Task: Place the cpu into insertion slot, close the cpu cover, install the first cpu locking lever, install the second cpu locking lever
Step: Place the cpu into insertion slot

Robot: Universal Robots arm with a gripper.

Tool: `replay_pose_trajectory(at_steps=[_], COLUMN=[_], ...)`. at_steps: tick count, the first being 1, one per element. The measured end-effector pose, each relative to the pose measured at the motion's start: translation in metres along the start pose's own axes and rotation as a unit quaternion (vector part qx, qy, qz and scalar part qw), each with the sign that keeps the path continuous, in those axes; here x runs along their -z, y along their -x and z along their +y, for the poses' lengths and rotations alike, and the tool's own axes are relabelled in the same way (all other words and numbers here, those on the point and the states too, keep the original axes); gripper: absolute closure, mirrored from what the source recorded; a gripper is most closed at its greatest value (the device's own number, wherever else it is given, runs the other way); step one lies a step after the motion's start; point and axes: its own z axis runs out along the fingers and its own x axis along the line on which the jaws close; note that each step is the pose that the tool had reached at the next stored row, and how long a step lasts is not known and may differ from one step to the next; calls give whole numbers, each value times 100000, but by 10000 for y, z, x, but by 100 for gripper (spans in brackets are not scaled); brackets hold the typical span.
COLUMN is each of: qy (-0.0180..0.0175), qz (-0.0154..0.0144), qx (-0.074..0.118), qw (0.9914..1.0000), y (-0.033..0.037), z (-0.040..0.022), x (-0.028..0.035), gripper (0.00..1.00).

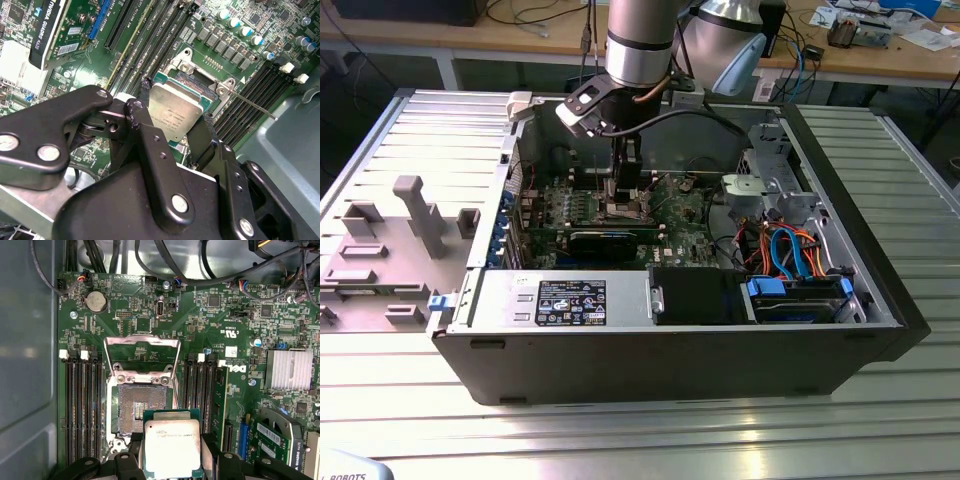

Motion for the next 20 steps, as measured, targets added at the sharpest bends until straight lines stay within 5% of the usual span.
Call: replay_pose_trajectory(at_steps=[20], qy=[-65], qz=[74], qx=[-1014], qw=[99995], y=[0], z=[0], x=[-3], gripper=[45])
